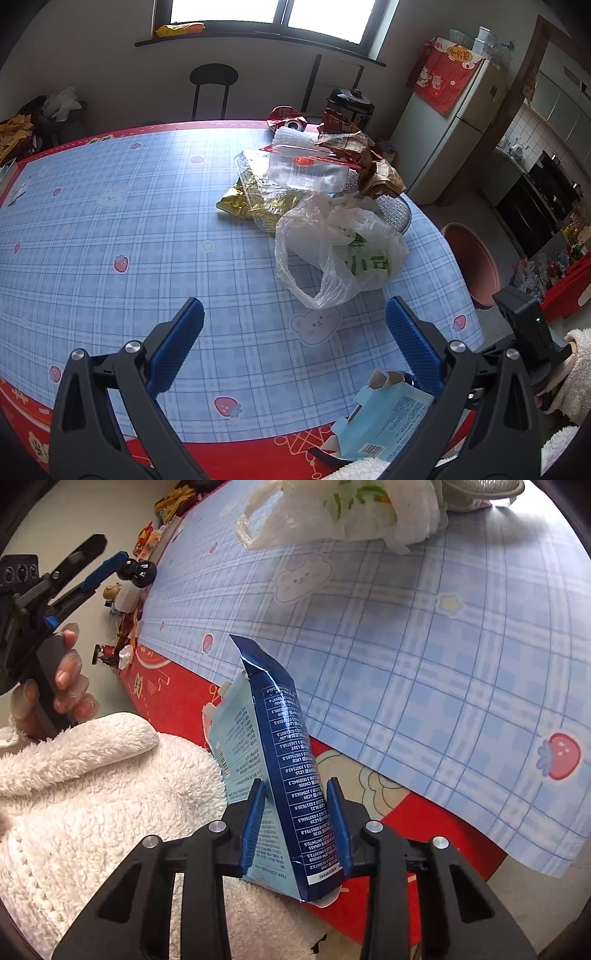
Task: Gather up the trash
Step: 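Lift the blue box with the right gripper while the left gripper grasps the white plastic bag, then carry the blue box over the brown bin and open the right gripper, then carry the white plastic bag over the bin and open the left gripper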
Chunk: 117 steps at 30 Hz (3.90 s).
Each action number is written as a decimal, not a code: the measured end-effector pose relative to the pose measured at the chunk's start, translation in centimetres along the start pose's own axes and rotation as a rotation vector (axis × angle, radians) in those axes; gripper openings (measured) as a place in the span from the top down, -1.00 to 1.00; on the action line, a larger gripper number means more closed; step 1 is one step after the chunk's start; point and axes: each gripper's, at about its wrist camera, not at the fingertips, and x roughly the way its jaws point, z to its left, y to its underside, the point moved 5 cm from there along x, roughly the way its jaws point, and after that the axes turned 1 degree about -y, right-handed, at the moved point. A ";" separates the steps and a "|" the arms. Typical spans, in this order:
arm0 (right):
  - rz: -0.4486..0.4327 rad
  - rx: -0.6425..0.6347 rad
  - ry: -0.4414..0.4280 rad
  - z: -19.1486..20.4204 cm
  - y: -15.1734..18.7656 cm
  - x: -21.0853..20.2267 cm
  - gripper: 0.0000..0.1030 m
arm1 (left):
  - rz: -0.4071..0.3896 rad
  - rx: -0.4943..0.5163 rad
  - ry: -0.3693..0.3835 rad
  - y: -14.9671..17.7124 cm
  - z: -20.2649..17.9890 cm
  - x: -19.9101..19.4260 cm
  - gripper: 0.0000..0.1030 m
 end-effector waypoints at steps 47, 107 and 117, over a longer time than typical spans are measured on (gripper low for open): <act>-0.669 0.387 0.500 -3.7 3.6 -16.3 0.43 | 0.272 -0.044 0.245 -0.8 -3.9 14.3 0.77; -0.936 0.473 0.940 -12.5 7.4 -42.0 -0.89 | -0.130 0.199 0.312 -17.3 -30.4 2.9 0.77; -0.784 0.532 0.849 -12.0 9.2 -37.2 -0.89 | -0.147 0.268 0.349 -17.7 -34.3 1.4 0.77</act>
